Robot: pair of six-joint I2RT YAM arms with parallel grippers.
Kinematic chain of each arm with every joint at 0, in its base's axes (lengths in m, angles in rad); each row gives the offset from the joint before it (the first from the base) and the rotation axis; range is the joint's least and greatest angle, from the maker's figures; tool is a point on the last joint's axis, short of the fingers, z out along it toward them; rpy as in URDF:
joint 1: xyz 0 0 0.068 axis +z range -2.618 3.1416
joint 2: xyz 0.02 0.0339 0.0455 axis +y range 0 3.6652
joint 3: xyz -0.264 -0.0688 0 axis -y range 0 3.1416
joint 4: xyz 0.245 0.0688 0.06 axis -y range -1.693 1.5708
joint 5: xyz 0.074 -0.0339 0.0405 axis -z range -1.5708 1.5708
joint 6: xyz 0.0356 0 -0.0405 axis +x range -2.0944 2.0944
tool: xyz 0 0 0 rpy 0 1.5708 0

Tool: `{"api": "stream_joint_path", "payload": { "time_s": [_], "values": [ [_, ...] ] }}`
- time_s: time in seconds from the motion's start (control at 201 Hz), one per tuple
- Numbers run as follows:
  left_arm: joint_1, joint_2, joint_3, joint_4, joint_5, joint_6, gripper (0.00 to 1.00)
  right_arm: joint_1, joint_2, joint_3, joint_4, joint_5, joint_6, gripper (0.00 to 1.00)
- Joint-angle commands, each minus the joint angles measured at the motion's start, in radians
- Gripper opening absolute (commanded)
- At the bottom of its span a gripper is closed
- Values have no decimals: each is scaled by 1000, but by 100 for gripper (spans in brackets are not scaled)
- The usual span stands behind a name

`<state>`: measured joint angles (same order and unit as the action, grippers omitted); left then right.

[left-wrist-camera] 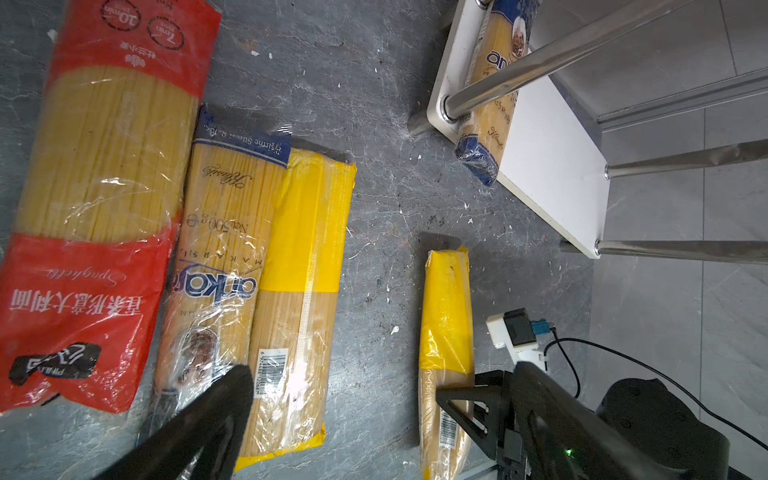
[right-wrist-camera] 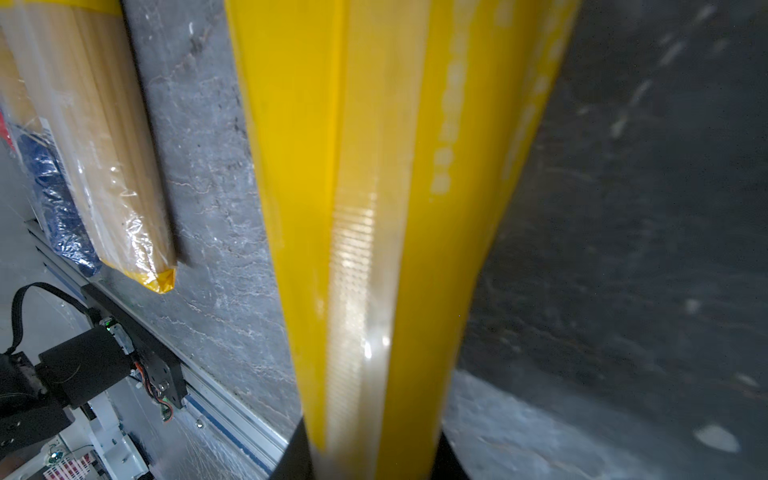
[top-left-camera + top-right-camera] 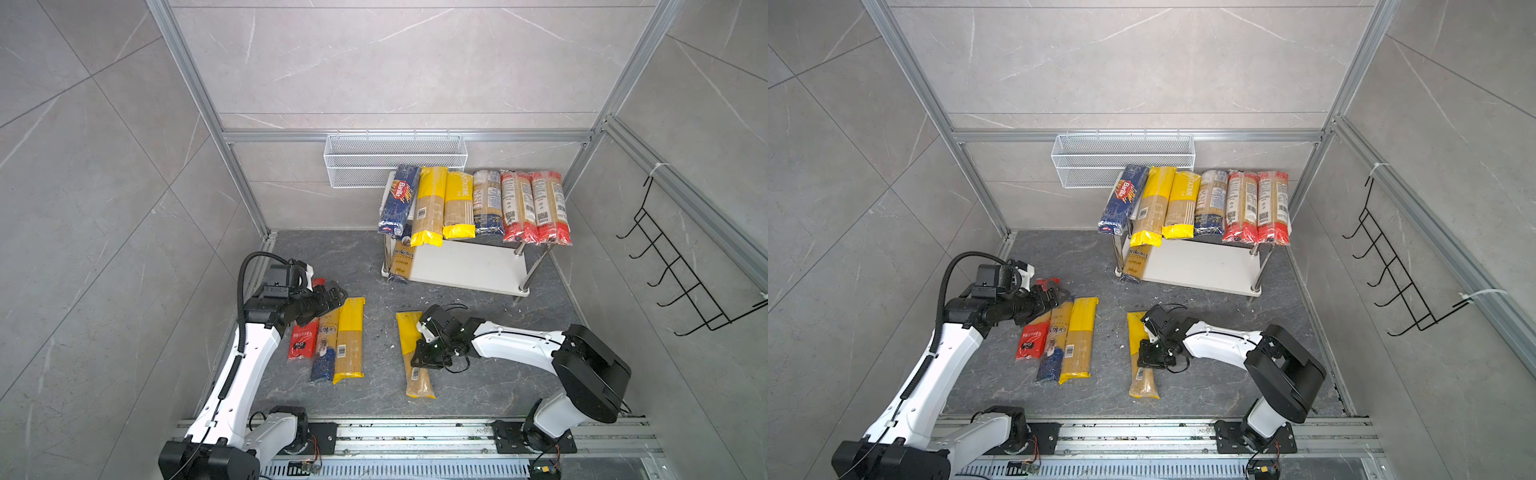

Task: Place and organize the pasta boxes and bags onto the shelf
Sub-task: 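Grasp the nearest yellow spaghetti pack with the right gripper and lift it, then carry the yellow pack to the lower shelf and stand it upright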

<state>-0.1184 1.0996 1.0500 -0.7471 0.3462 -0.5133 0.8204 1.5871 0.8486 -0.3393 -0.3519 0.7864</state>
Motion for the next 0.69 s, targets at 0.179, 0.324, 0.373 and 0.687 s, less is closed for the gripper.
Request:
{"api": "stream_joint_path", "payload": {
  "time_s": [0.179, 0.324, 0.373, 0.687],
  "values": [
    [-3, 68, 78, 77, 28, -6, 100, -84, -117, -8, 16, -66, -50, 0],
    [-3, 119, 122, 80, 8, 8, 100, -126, -143, 3, 4, -93, -75, 0],
    [-3, 135, 137, 79, 5, 12, 100, -142, -151, 8, -1, -104, -86, 0],
    [-3, 220, 207, 109, 2, -2, 100, -277, -186, 58, -30, -162, -161, 0]
  ]
}}
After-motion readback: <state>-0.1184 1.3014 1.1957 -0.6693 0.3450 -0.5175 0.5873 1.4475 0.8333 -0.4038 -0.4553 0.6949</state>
